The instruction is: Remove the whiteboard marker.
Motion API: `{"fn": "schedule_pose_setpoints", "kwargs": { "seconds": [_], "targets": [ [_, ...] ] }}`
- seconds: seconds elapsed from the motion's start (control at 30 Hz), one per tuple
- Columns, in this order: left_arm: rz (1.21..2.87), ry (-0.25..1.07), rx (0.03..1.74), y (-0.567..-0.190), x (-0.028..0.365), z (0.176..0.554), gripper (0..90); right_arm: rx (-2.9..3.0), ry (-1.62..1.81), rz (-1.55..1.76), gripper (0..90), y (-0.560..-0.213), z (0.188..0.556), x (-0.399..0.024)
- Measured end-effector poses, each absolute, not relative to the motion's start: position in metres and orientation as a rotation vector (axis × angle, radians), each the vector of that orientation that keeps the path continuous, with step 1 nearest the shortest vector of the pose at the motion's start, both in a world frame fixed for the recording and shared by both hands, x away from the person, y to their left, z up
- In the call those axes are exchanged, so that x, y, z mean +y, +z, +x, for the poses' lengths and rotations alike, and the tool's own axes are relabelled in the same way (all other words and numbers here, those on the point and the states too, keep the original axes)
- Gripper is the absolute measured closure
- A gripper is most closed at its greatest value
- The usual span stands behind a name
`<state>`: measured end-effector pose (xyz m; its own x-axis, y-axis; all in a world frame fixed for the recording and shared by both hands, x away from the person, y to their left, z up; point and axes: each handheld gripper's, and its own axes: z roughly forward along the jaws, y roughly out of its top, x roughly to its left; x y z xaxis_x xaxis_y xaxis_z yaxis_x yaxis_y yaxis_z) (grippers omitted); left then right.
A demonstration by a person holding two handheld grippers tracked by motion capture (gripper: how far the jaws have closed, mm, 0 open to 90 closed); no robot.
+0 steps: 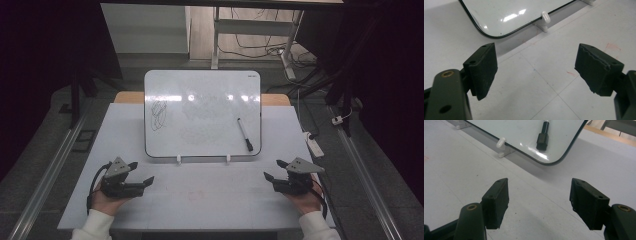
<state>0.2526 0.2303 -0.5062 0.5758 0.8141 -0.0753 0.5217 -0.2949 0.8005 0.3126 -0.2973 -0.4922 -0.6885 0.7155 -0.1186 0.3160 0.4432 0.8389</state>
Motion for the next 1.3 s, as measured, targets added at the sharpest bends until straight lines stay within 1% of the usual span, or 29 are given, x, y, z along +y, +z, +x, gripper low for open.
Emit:
{"fn": "schedule_pose_setpoints", "kwargs": {
  "seconds": [0.33, 0.67, 1.0, 1.2, 1.3],
  "targets": [
    [1.982, 0.437, 1.062, -0.506, 0.228, 0.255, 19.2, 2.218, 1.161, 0.87, 31.3, -0.49, 0.311, -0.291],
    [1.981, 0.43, 1.073, -0.506, 0.229, 0.258, 19.1, 2.208, 1.132, 0.864, 32.1, -0.471, 0.324, -0.265],
    [1.984, 0.416, 1.073, -0.507, 0.229, 0.259, 19.2, 2.174, 1.122, 0.905, 33.9, -0.443, 0.361, -0.232],
    [1.992, 0.414, 1.072, -0.508, 0.227, 0.26, 19.2, 2.177, 1.089, 0.947, 38.3, -0.432, 0.386, -0.211],
    [1.996, 0.41, 1.07, -0.509, 0.226, 0.26, 19.2, 2.186, 1.056, 0.97, 42.8, -0.429, 0.4, -0.201]
  ]
}}
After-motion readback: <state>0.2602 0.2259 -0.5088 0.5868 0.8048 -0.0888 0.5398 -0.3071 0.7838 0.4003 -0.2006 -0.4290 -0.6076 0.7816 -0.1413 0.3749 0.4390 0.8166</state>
